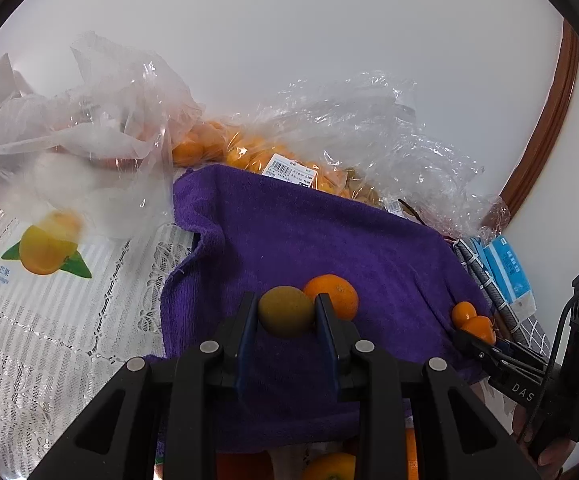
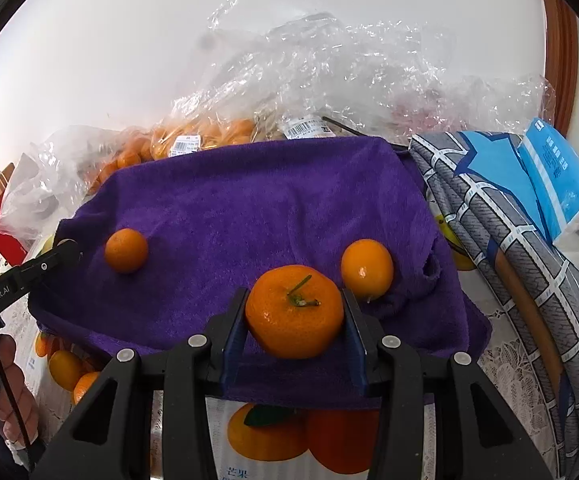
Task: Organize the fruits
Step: 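Open both grippers to release the fruits onto the purple towel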
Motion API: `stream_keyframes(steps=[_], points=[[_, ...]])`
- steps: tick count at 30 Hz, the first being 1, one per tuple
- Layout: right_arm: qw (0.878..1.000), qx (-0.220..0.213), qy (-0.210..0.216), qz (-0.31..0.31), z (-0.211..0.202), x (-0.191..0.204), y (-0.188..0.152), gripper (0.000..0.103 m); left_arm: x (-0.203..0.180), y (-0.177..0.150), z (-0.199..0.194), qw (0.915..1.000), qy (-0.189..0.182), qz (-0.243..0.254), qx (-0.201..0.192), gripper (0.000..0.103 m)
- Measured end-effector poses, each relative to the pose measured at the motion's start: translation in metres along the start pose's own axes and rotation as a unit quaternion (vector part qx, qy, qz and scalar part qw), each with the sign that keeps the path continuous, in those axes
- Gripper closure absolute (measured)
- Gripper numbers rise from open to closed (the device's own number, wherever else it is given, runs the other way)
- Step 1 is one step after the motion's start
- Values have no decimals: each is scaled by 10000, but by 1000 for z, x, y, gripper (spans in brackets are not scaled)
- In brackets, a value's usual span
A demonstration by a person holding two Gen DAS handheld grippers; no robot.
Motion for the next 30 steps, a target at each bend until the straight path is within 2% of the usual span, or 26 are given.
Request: stream_keyframes(steps=[6, 13, 17, 20, 25, 28, 30], points=[[10000, -63, -31, -31, -1, 0, -1, 59, -4, -2, 3, 9998, 86, 147, 53, 75], [9990, -430, -29, -94, -19, 2, 5, 58, -5, -1, 5, 9999, 70, 129, 79, 75], [9977, -680, 25, -54, -33, 4, 12, 51, -7, 0, 3, 9999, -8, 150, 63, 64], [9965, -832, -7, 90, -44, 2, 16, 46, -9, 1, 1, 9998, 55, 209, -6, 62], [9957, -894, -237, 58, -74, 1, 8, 45, -10, 5, -6, 9995, 93, 234, -163, 62], [9961, -809, -343, -34, -93, 2, -5, 44, -8, 9, -15, 9986, 277, 262, -355, 62], [9966, -728, -375, -34, -105, 2, -15, 44, -11, 11, -22, 9984, 253, 311, -408, 62]])
Point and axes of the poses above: each gripper's, at about its wrist camera, not at the fingertips, and z roughly the way its jaws point, x to its left, y to its top, the point moved 9 cm from there along z, roughly the way its jaws point, and after that the axes turned 5 degrees about -y, right-handed, at the moved point
